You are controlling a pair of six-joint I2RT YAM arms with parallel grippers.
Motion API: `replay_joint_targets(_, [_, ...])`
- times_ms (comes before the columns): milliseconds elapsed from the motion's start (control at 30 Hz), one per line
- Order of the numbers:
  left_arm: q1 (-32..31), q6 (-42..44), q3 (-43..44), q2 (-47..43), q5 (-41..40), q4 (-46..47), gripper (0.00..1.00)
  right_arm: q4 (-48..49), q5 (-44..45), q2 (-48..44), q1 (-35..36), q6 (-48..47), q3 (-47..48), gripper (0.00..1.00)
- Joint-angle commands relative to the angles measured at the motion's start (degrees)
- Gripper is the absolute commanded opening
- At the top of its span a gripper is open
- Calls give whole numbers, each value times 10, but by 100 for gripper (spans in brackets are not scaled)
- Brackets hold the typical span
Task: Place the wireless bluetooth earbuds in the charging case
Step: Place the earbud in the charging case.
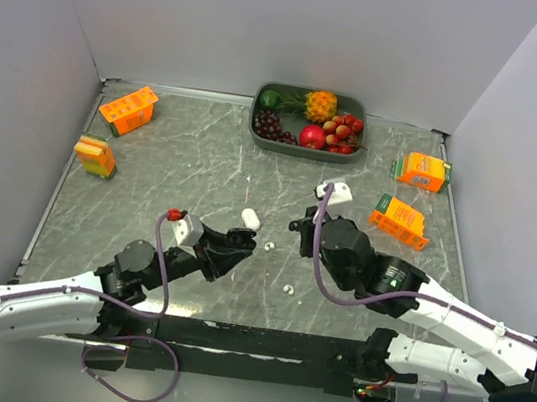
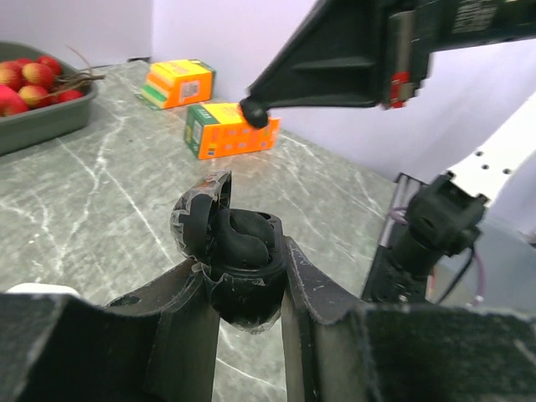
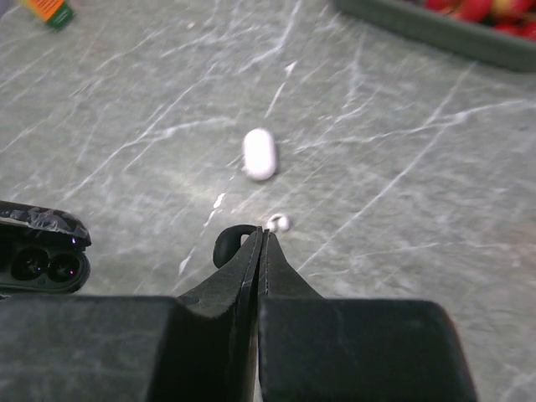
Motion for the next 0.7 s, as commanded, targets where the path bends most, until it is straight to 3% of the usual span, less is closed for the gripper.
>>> replay_joint_targets(0, [-3,31,32,30,-35,86,1,-5,140,-16,39,-35,33,0])
replay_joint_targets(200, [-2,48,49,87,-49,137,1,61,212,-29,86,-92,21,0])
replay_joint_targets(367, [0,53,65,137,-53,180,1,203,249,-54,124,-176,-22,0])
replay_joint_targets(667, [11,36,88,187,-23,230,1,353,245,-69,162,-287,-77,0])
